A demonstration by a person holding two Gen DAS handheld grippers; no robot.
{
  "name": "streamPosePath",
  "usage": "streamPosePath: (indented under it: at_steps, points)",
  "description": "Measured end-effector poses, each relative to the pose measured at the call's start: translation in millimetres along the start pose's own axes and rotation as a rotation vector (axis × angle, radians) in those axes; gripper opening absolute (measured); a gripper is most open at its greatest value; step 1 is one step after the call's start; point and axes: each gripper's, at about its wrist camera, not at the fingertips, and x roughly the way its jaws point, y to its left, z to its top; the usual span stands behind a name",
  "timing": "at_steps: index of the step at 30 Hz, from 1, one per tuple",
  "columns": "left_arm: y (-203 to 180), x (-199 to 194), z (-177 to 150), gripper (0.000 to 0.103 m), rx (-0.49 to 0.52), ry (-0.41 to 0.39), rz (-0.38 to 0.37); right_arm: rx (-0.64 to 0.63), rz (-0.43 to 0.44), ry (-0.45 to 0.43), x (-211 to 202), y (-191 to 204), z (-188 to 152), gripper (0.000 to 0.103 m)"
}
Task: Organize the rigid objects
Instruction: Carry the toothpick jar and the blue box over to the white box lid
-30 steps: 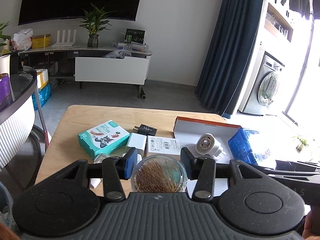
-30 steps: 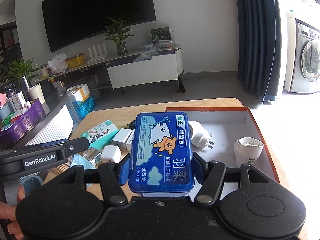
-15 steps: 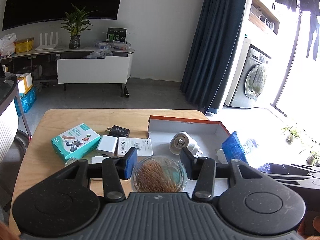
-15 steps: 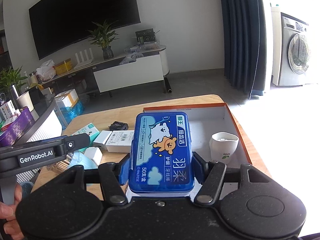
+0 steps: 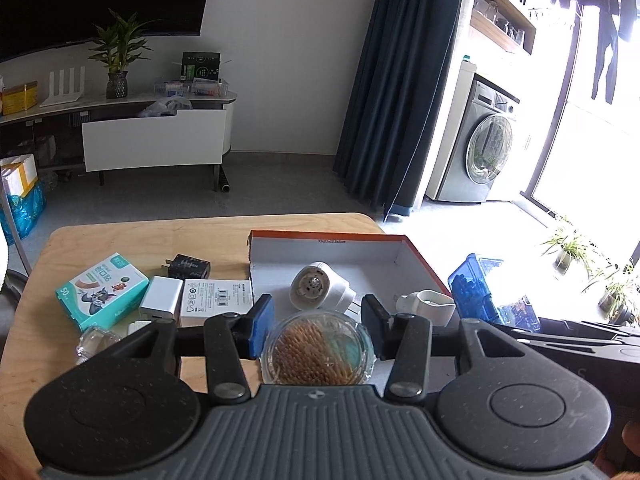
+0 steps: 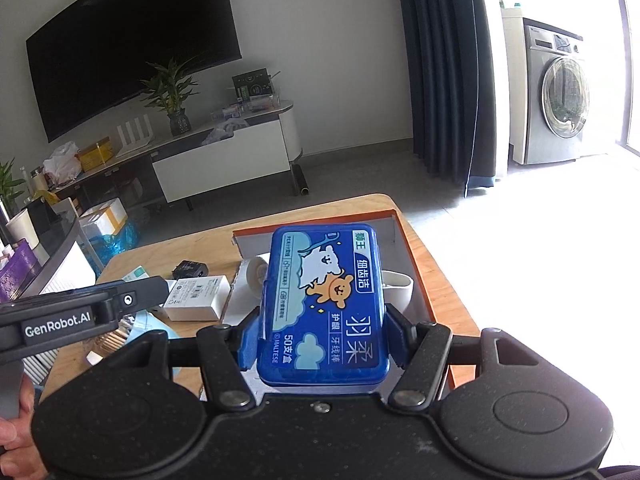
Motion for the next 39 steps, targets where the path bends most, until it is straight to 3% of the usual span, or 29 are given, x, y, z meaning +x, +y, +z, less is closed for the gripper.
streamPosePath:
  at_steps: [13, 39]
  points:
    - [-21.2, 13.4, 4.5, 0.048, 0.032, 0.013, -0.022, 0.023, -0.02, -0.032, 2.4, -21.8, 10.7, 0.073]
    - [-35.1, 30.5, 5.8, 0.048, 0.049, 0.038, -0.028, 0.015, -0.015, -0.041, 18.6, -25.5, 27.4, 0.073]
